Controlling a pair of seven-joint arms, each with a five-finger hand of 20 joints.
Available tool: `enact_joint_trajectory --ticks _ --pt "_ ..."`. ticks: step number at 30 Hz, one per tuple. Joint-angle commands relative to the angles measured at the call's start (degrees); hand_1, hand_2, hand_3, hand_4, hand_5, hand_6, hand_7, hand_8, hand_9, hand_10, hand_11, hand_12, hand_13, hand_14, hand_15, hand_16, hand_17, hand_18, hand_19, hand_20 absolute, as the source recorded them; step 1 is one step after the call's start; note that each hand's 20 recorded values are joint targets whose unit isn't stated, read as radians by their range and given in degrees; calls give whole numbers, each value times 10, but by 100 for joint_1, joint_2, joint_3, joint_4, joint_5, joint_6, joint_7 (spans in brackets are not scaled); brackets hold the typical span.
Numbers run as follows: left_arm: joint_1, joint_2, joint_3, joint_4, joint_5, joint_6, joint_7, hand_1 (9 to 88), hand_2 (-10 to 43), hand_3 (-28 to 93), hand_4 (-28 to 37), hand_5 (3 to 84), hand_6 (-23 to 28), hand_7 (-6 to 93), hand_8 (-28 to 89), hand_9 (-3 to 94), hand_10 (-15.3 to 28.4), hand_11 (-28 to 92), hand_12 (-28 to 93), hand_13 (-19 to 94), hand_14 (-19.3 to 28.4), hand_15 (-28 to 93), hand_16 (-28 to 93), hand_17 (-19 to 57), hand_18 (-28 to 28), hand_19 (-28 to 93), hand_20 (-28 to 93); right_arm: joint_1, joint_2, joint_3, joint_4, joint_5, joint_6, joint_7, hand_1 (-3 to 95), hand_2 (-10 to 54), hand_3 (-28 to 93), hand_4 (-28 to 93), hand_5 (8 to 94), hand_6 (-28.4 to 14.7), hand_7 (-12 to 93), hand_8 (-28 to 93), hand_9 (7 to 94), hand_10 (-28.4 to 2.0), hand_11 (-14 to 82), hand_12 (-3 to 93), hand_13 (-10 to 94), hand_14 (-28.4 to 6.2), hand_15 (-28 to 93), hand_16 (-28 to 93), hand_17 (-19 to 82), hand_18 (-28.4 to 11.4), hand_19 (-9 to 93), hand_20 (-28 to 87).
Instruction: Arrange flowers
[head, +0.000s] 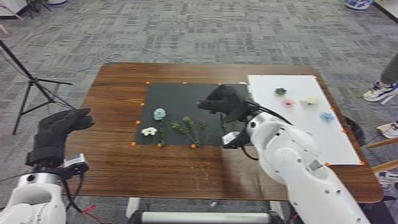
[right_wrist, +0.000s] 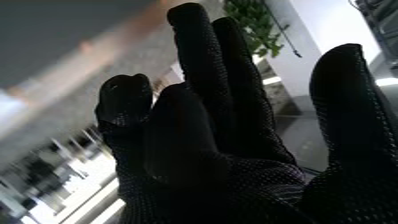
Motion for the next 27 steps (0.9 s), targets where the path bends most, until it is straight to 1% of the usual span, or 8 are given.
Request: enact_joint_trajectory --ticks 1,4,9,13,19,23,26,27 --pt "119 -72 -51 -56 25 -19 9 343 83 673 -229 557 21 243 -86 577 133 296 141 464 177 450 -16 60 143 269 254 -636 -312 -39 116 57 160 122 276 92 569 -142 646 -47 142 -95 758 -138 108 105 854 -79 852 289 443 -262 892 425" --pt "173 -95 -79 -82 9 0 -1 342 84 673 -229 558 22 242 -86 577 133 295 141 464 176 450 -16 60 143 269 254 -752 -392 -3 156 71 196 174 277 94 568 -141 648 -45 143 -94 759 -139 108 104 857 -79 851 287 446 -263 894 422" --pt "196 -113 -76 -98 21 16 -24 342 84 673 -229 557 21 242 -85 579 134 294 141 465 176 451 -15 60 143 268 253 -914 -452 13 163 169 187 293 276 97 568 -139 643 -48 142 -95 766 -138 110 105 861 -77 851 286 450 -262 899 418" --pt "150 -132 -12 -82 21 38 -33 342 84 673 -229 557 21 242 -86 579 133 295 141 465 176 451 -15 59 143 269 254 -962 -560 6 201 165 180 280 270 99 572 -139 619 -53 138 -94 768 -140 110 105 863 -77 850 288 451 -263 901 416" --pt "145 -163 30 -75 23 30 -27 342 84 673 -230 557 21 242 -86 579 134 294 142 464 176 451 -15 59 143 267 252 -995 -733 -36 274 188 75 250 260 104 578 -140 521 -57 129 -93 765 -148 109 106 865 -76 849 290 452 -264 904 412" --pt "119 -151 38 -56 14 10 -35 341 84 674 -230 557 21 242 -85 579 134 294 141 463 176 451 -15 58 143 266 252 -962 -791 -77 317 178 101 228 258 105 578 -140 506 -57 128 -90 758 -153 105 104 863 -76 847 293 449 -263 903 410" --pt "101 -148 44 -50 35 -10 -53 342 84 673 -230 557 21 242 -85 578 133 295 142 463 175 451 -15 58 143 265 252 -945 -823 -83 333 175 116 216 257 106 577 -141 502 -58 126 -91 757 -154 105 104 862 -75 846 294 448 -263 904 409" --pt "89 -142 60 -44 12 -5 -42 341 85 673 -230 558 21 241 -85 578 133 295 142 463 175 451 -15 58 143 265 251 -949 -814 -99 326 177 167 224 258 107 576 -141 501 -58 126 -91 757 -154 105 104 862 -77 847 295 448 -263 904 409"
